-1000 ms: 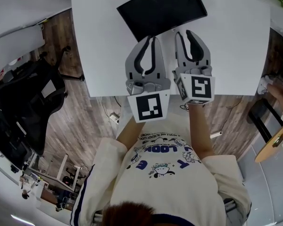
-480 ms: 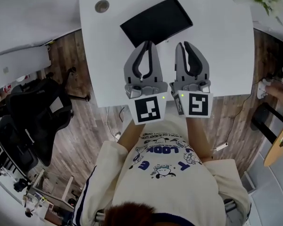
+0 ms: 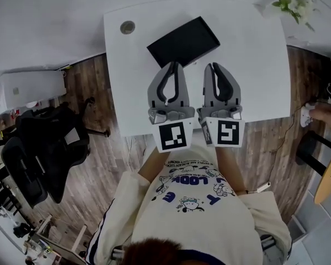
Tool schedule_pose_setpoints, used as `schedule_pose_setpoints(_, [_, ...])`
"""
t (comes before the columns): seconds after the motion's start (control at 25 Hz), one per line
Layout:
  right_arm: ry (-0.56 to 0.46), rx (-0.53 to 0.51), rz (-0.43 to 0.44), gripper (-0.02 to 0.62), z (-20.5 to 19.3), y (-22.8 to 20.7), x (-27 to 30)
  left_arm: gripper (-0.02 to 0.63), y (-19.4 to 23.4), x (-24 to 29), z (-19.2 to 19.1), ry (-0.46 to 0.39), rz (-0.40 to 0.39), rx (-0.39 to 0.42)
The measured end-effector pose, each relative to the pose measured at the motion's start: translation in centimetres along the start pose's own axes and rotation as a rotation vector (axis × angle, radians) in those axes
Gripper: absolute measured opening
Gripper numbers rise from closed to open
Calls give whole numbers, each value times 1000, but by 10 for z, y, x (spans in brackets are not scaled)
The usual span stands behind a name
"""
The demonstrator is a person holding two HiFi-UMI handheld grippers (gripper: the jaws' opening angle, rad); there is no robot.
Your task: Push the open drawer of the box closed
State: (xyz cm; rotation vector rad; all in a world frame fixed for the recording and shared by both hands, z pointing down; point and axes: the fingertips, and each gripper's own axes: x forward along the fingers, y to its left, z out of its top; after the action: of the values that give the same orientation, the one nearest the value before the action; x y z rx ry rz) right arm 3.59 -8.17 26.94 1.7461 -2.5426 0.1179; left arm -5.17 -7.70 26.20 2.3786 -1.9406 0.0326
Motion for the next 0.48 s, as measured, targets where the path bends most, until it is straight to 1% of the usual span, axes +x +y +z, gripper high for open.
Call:
schedule_pose_setpoints(0.2, [-8, -28, -5, 48, 2, 0, -5, 32, -4, -3, 6, -14, -17, 8])
schedule_pose_setpoints(0.48, [-27, -15, -20, 48, 9, 1, -10, 32, -8, -8, 14, -43, -33, 24])
